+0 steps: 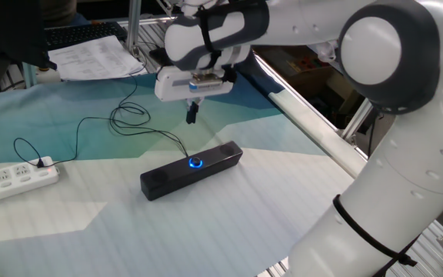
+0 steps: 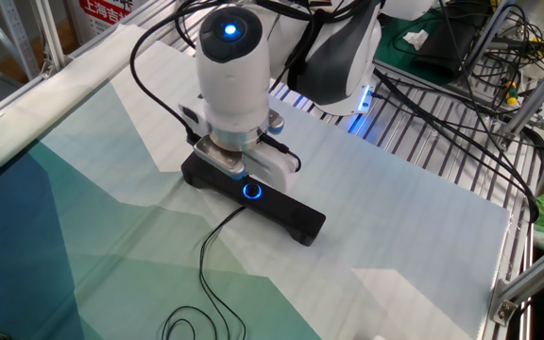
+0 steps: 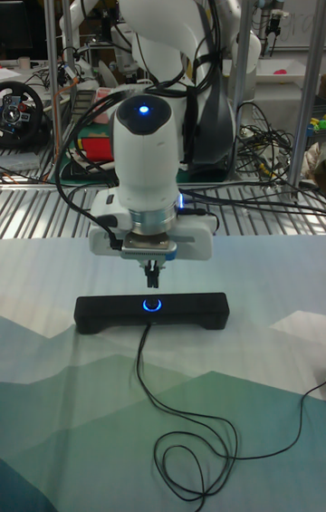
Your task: Turn the knob to increase the volume of the speaker
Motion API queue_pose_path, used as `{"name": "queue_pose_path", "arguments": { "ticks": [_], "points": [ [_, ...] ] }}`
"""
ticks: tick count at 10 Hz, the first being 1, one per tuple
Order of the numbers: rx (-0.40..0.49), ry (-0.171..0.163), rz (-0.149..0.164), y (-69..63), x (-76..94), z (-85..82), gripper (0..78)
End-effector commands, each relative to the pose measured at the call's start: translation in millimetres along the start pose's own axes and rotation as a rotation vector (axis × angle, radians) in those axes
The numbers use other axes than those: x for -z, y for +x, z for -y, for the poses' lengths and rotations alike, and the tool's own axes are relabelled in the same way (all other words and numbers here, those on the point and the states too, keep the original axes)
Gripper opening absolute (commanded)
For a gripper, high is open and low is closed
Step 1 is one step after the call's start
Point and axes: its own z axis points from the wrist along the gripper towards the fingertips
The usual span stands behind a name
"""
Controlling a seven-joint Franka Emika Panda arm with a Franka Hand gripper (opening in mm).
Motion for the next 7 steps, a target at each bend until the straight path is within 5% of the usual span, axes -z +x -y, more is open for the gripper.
{"name": "queue_pose_path", "arguments": {
  "ticks": [1,7],
  "points": [
    [-0.003,-0.005,0.02,12.7,-10.0,4.2,0.0],
    [-0.001,-0.011,0.04,24.2,-22.1,2.3,0.0]
  ]
}}
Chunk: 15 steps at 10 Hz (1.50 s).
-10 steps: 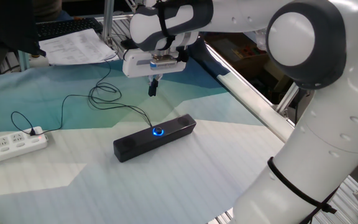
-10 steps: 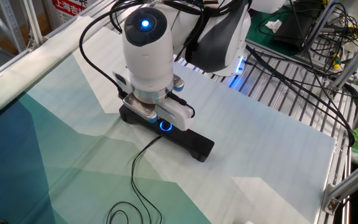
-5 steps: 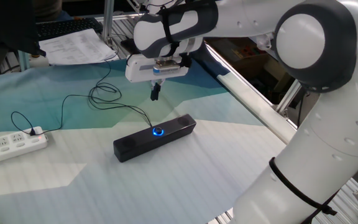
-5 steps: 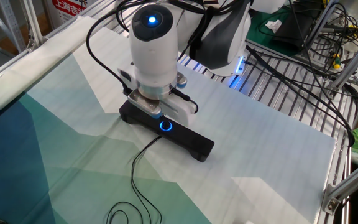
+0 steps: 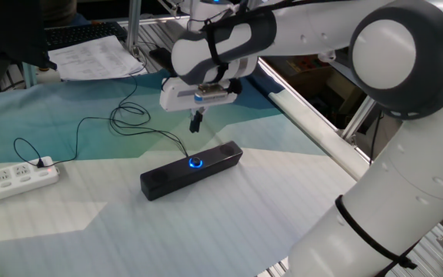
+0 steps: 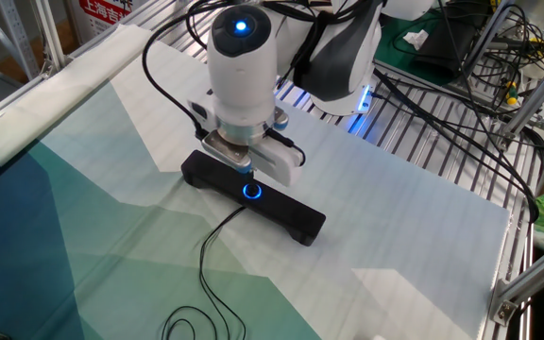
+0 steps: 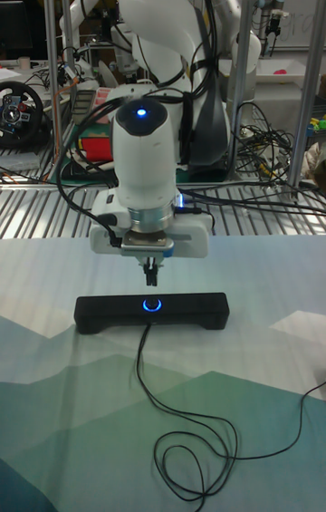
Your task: Turn the knob to increase the volume of the speaker
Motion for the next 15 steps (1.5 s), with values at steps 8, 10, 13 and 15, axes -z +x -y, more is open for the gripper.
{"name": "queue_pose_path", "arguments": {
  "ticks": [8,10,13,15],
  "points": [
    [-0.04,-0.012,0.027,13.3,-12.4,-10.9,0.0],
    [-0.067,-0.012,0.032,13.3,-12.4,-10.9,0.0],
    [-0.05,-0.017,0.061,13.3,-12.4,-10.9,0.0],
    [-0.053,-0.018,0.057,13.3,-12.4,-10.9,0.0]
  ]
}}
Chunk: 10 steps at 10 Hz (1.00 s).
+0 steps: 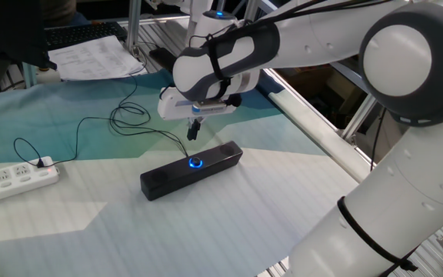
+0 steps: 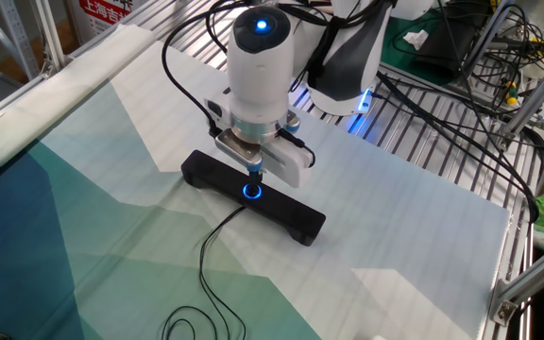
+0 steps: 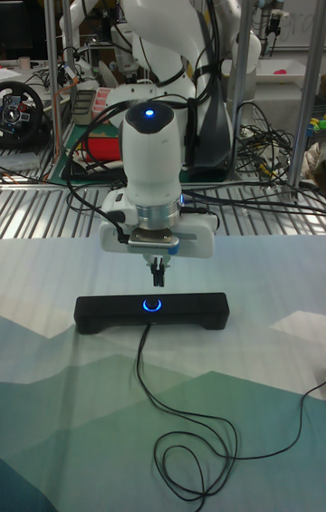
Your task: Turn the knob to increase the volume of the speaker
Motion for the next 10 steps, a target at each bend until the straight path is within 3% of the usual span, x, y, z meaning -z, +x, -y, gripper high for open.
{"name": "queue_pose_path", "arguments": {
  "ticks": [1,10],
  "points": [
    [-0.009,-0.003,0.002,-0.7,1.1,-0.1,0.0],
    [-0.003,-0.011,0.018,28.0,-14.5,7.6,0.0]
  ]
}}
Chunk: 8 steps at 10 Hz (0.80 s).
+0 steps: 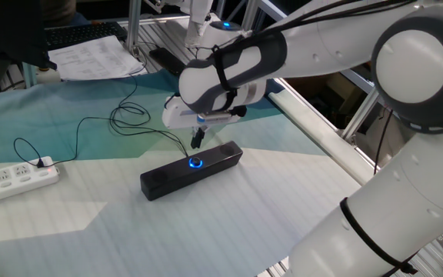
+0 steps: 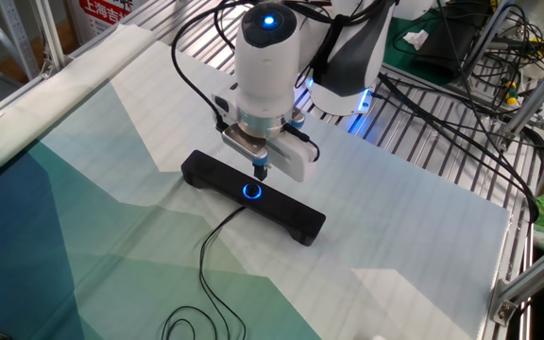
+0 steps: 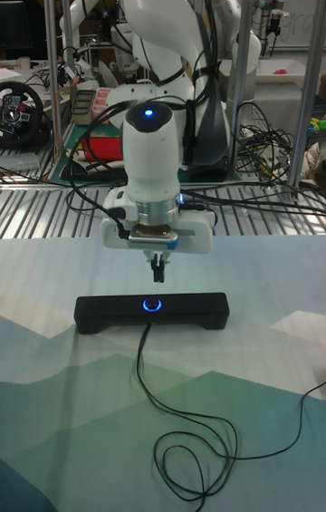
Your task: Turn the knob to increase the volume of the speaker
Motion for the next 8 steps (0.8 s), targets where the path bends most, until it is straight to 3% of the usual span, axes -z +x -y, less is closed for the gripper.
{"name": "queue_pose_path", "arguments": {
  "ticks": [1,2,8],
  "points": [
    [0.015,-0.009,0.011,8.1,-7.6,8.1,0.0],
    [0.021,-0.022,0.012,11.2,-11.2,12.3,0.0],
    [0.039,-0.022,0.026,7.7,-26.8,18.9,0.0]
  ]
}}
